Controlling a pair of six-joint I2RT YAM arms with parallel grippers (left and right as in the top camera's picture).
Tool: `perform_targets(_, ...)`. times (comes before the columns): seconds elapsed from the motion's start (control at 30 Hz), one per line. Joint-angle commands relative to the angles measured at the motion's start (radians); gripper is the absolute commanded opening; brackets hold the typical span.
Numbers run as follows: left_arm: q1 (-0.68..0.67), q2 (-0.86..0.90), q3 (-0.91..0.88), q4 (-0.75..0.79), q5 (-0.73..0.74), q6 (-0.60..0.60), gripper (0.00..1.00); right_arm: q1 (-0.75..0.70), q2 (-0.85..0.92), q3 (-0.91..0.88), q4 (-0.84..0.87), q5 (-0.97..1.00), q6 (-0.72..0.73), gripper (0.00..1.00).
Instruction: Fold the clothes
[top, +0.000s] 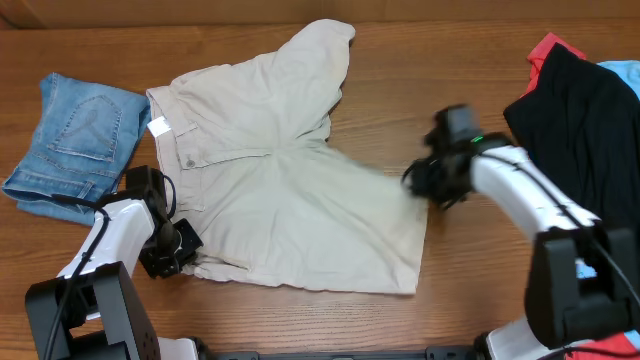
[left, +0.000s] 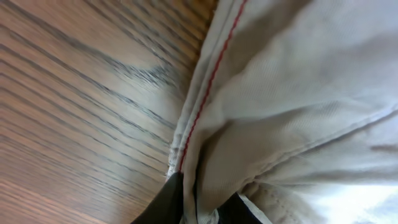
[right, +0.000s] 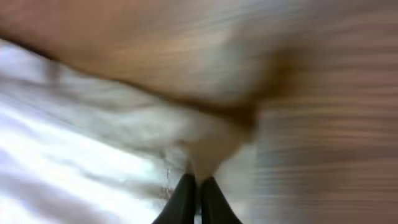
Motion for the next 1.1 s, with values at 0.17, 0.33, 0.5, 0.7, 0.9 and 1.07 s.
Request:
perform_targets(0.17,0.054,0.005,-0.009,0.068,-0.084,-0.066,0.18,-0.171,-0.071,0.064,-0.149,0.158,0.048,0.04)
perform_targets(0.33,0.055,0.005,-0.009,0.048,-0.134,-0.042,0.17,-0.169,-0.071,0.064,-0.234,0.143,0.048,0.04)
perform_targets(0.5,0.073,0.005,-0.008,0.040,-0.169,-0.071,0.20,-0.154,-0.071,0.064,-0.313,0.119,0.049,0.16)
perform_targets(0.7,0.084,0.005,0.073,0.006,-0.147,-0.069,0.89,-0.155,-0.071,0.086,-0.244,0.114,0.048,0.40)
perform_targets(0.9,0.083,0.004,0.256,-0.068,-0.030,-0.014,1.00,-0.151,-0.071,0.129,-0.053,-0.045,-0.058,0.63)
perform_targets(1.07,0.059,0.004,0.397,-0.042,0.125,0.033,0.97,-0.143,-0.056,0.129,0.093,-0.153,-0.089,0.63)
